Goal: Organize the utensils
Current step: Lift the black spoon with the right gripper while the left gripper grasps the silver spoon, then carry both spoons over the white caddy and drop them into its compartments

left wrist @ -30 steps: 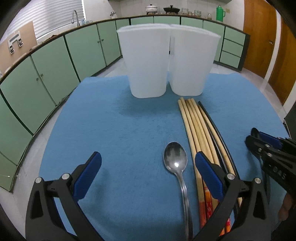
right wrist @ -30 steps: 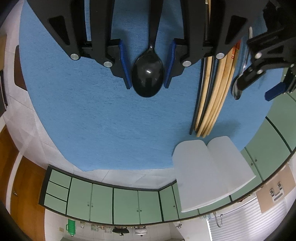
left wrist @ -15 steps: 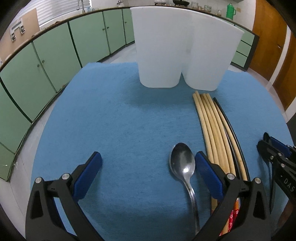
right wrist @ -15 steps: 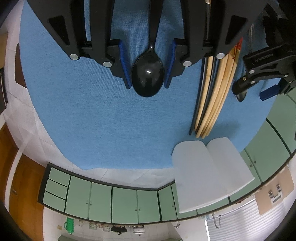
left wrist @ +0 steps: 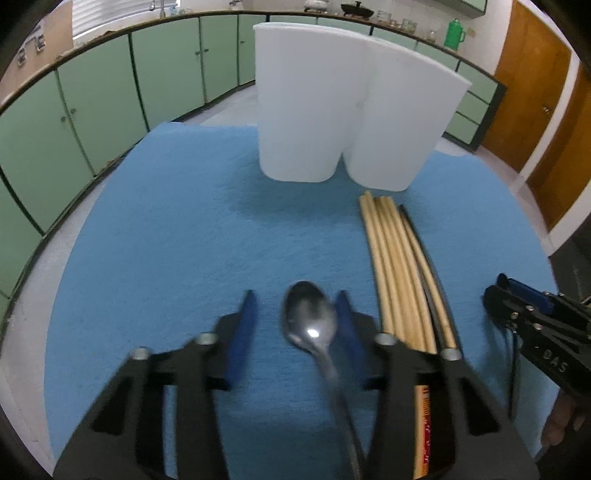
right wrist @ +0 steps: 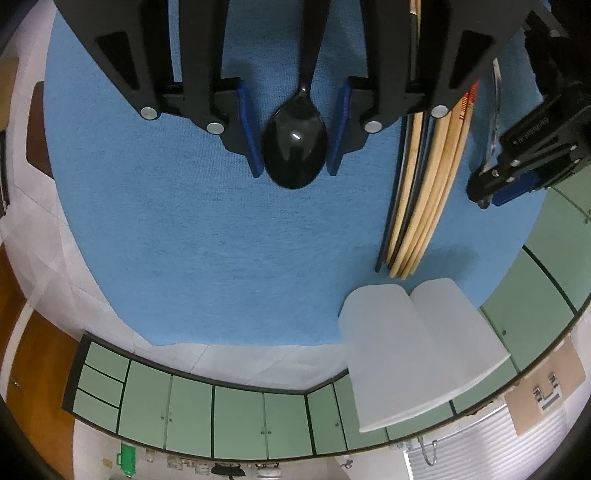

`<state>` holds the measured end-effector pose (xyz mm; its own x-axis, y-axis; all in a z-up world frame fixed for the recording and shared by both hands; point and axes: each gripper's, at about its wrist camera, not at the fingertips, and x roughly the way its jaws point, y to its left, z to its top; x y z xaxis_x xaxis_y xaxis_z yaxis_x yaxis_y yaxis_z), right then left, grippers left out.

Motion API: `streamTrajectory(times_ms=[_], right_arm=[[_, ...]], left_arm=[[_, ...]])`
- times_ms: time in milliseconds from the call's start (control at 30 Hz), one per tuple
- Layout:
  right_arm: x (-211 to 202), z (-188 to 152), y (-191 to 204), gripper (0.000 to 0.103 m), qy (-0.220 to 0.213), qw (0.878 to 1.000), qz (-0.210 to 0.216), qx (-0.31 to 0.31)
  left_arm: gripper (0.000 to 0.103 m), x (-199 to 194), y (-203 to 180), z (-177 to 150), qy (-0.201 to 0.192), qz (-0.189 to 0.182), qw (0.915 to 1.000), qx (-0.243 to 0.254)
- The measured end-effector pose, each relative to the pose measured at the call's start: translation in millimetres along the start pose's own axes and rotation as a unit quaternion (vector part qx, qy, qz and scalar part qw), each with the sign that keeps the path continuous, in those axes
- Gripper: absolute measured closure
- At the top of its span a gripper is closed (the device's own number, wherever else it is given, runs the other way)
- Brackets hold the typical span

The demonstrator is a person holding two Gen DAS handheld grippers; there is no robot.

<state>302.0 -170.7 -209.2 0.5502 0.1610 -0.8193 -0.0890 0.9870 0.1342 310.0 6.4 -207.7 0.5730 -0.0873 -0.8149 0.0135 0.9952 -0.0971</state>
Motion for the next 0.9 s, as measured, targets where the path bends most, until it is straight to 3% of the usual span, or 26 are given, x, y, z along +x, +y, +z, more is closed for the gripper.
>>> streamTrajectory(times_ms=[133, 333, 533, 900], right_arm=[[-10.7, -5.7, -2.2, 0.068, -0.029, 0.999, 0.013, 0.008], [-42.3, -4.3, 1.1, 0.068, -0.117, 0.993, 0.006, -0.014], [-62.6, 10.3, 4.9, 0.069, -0.18, 0.983, 0.015, -0.032], [-84.4, 51.8, 10.7, 0.069, -0.269, 0.961, 0.061, -0.026]], left_arm=[[0.075, -5.9, -1.5, -0.9, -0.011, -0.029, 0.9995, 0.001], [0.076, -48.3, -7.8, -10.5, -0.104, -0.054, 0.9928, 0.027], [0.076, -84.6, -18.6, -15.4, -0.198, -0.031, 0.977, 0.074], [0.076, -113.4, -10.4, 2.4, -0.259, -0.045, 0.9624, 0.068]])
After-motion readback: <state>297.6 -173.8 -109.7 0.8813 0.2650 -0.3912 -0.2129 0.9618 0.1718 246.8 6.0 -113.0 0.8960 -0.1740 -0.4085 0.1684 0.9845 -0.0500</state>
